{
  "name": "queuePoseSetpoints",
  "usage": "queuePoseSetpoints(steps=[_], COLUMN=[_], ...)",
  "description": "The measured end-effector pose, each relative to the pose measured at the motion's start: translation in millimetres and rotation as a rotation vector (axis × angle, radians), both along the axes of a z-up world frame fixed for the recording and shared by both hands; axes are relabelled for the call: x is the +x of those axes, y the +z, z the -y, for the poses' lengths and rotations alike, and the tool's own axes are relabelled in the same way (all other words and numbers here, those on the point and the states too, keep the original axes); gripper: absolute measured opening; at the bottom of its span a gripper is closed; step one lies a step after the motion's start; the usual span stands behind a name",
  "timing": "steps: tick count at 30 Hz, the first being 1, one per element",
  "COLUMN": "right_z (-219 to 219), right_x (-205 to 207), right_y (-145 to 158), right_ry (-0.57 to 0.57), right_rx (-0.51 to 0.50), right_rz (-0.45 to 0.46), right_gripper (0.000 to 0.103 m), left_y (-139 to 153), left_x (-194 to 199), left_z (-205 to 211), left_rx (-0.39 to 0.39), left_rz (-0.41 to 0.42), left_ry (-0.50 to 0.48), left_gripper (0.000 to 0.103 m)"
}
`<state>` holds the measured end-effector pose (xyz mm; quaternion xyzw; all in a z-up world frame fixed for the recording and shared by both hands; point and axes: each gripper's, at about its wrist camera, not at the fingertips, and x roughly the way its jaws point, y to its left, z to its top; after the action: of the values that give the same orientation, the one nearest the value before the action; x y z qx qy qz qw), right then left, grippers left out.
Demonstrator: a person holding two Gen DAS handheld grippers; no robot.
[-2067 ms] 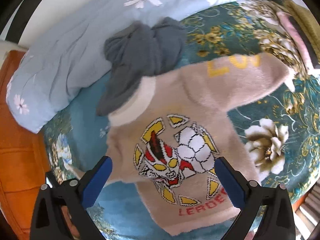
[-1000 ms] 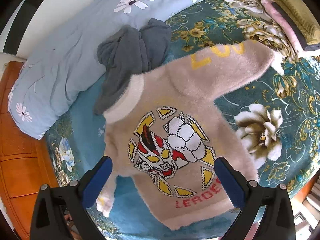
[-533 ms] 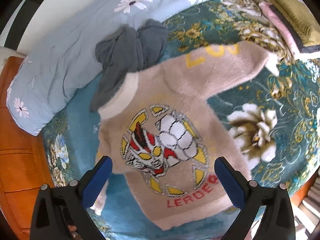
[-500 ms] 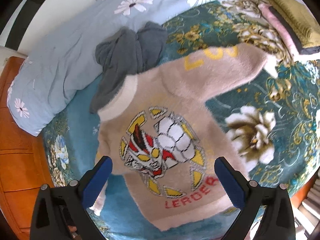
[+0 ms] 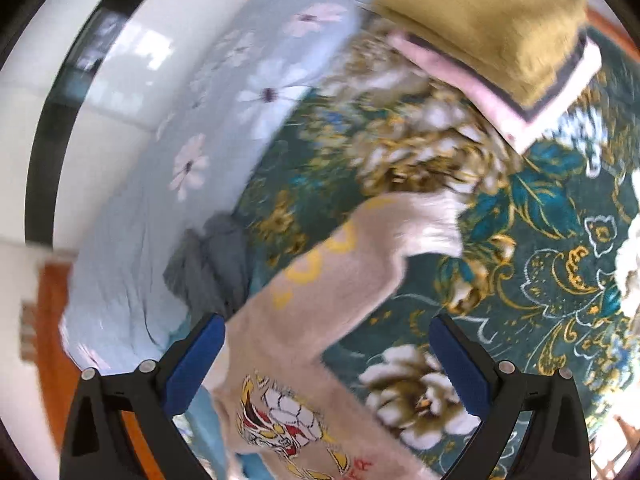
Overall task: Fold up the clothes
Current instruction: 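Fold the sleeve held by the left gripper across the sweater front, then grasp the other sleeve cuff with the right gripper and fold it across the front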
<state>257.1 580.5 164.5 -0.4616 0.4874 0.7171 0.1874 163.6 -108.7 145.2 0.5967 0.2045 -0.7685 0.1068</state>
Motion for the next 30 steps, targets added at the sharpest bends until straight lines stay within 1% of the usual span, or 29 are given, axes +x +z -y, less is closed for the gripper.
queuePoseSetpoints(steps=[2,3,4,7,9,11,14,17,18,19,20,23,25,26,28,30], right_z=[-22,-32,-41,-56,-61,-61,-59,-57,-58,-59,-61,-68,-72,-73,-74,-71], right_x=[2,4,6,13,12,6,-6,-11,-12,-13,-13,-11,-12,-15,-23,-36], right_y=[-20,-32,-44,-75,-94,-112,-134,-149,-154,-157,-159,-157,-150,-144,-127,-101], right_ry=[-0.012,-0.023,-0.045,-0.129,-0.184,-0.208,-0.229,-0.283,-0.307,-0.328,-0.350,-0.410,-0.411,-0.392,-0.330,-0.239], right_rx=[-0.043,-0.074,-0.111,-0.224,-0.296,-0.349,-0.394,-0.421,-0.426,-0.428,-0.423,-0.400,-0.374,-0.350,-0.283,-0.191], right_rz=[0.005,0.007,0.007,-0.003,-0.024,-0.022,0.004,0.006,0.010,0.016,0.022,0.025,0.035,0.046,0.055,0.042], right_gripper=[0.101,0.098,0.094,0.091,0.088,0.084,0.080,0.069,0.058,0.050,0.049,0.039,0.028,0.027,0.019,0.017], left_y=[9,16,21,39,46,54,63,65,65,62,60,55,52,51,49,47], left_x=[5,8,9,13,13,11,9,7,7,8,10,16,23,27,35,42], left_z=[-10,-15,-18,-25,-25,-27,-29,-29,-29,-29,-28,-24,-17,-12,-2,10], left_rx=[-0.030,-0.049,-0.062,-0.100,-0.117,-0.135,-0.154,-0.166,-0.167,-0.168,-0.164,-0.159,-0.151,-0.146,-0.135,-0.122], left_rz=[0.008,0.009,0.009,0.005,0.001,0.001,-0.003,0.006,0.010,0.018,0.024,0.038,0.043,0.043,0.044,0.042], left_ry=[0.007,0.010,0.015,0.037,0.055,0.068,0.077,0.084,0.086,0.091,0.093,0.103,0.121,0.136,0.167,0.201], left_gripper=[0.032,0.032,0.032,0.032,0.032,0.032,0.032,0.032,0.032,0.032,0.032,0.032,0.032,0.032,0.032,0.032])
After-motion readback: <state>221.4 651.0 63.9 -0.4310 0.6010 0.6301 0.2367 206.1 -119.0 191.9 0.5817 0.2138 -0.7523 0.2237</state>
